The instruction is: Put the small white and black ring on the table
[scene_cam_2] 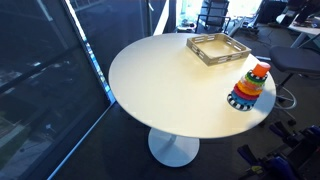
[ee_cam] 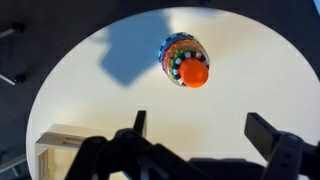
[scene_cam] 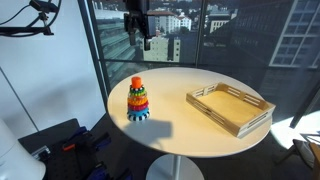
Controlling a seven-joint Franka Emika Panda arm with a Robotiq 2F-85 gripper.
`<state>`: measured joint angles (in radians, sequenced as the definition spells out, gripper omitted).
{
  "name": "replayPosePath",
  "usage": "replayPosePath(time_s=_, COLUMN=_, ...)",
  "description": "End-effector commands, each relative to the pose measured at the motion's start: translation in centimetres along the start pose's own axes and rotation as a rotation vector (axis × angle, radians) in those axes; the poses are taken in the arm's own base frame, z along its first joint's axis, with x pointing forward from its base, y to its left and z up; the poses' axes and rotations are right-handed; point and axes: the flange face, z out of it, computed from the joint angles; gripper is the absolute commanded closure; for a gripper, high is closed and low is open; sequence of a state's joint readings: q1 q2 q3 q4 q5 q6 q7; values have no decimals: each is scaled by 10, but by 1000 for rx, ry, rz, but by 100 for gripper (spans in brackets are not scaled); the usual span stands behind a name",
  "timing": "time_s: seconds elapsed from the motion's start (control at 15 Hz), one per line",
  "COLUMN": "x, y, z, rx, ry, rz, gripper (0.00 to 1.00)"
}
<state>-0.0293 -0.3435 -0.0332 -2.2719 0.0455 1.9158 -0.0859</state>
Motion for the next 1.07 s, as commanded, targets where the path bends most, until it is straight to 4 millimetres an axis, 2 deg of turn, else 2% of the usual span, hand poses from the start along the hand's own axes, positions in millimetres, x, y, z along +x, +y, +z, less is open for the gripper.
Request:
replayPosePath(time_s=0.0, x=2, y=-9, z=25, rx=-6, ry=-12, rz=-17, gripper=0)
replayPosePath(time_s=0.4, x=7, y=-29, z=83, rx=-22, ry=-8, rz=-54, gripper=0)
replayPosePath(time_s=0.67, x=8, y=-34, z=118, rx=-24, ry=-15, rz=-62, gripper=0)
replayPosePath(time_s=1.0, x=9, y=-32, z=142, rx=-38, ry=-35, rz=-44, gripper=0)
